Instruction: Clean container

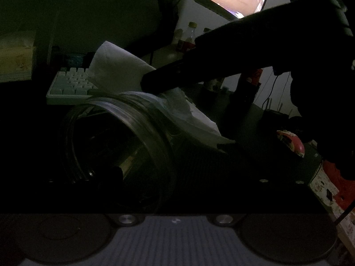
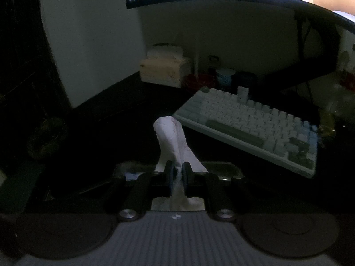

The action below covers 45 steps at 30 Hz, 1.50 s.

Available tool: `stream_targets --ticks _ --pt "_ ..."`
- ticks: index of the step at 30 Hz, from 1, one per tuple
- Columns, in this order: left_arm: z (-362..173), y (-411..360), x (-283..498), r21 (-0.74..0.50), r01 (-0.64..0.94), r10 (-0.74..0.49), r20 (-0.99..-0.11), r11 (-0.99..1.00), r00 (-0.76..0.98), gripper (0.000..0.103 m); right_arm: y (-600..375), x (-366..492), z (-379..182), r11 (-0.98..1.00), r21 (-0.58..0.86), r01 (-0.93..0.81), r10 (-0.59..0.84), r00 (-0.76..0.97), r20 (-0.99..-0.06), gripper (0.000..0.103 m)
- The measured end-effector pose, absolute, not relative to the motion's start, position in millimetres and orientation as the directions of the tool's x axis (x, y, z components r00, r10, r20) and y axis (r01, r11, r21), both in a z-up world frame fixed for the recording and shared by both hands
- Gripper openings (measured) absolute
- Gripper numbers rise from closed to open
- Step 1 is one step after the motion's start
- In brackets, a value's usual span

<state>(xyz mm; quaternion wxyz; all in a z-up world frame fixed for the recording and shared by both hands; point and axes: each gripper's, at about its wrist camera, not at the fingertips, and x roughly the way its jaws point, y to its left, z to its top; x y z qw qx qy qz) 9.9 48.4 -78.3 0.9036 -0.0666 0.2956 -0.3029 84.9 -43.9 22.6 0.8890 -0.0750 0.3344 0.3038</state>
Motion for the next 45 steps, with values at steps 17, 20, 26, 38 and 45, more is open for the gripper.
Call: stream_targets --ticks 17,20,26,38,45 --pt "-77 50 10 -0.29 0.515 -0.587 -0.493 0.807 0.642 0.103 -67 100 17 0.854 0.075 -0.516 0.438 0.633 -0.638 0.008" --pt "-77 50 9 -0.288 0.517 -0.588 -0.493 0.806 0.642 0.103 -56 87 19 0.804 0.141 -0.578 0.524 0.576 -0.628 0.009" --pt "-77 47 7 -0.281 0.517 -0.583 -0.493 0.809 0.645 0.103 -44 77 22 0.756 0.142 -0.639 0.568 0.534 -0.626 0.009" --pt "-76 48 5 -0.264 0.517 -0.575 -0.495 0.814 0.652 0.103 -89 107 14 0.873 0.129 -0.471 0.427 0.608 -0.669 0.009" --pt "-76 51 7 -0.261 0.518 -0.574 -0.495 0.815 0.653 0.103 -62 86 21 0.8 0.164 -0.577 0.52 0.532 -0.668 0.009"
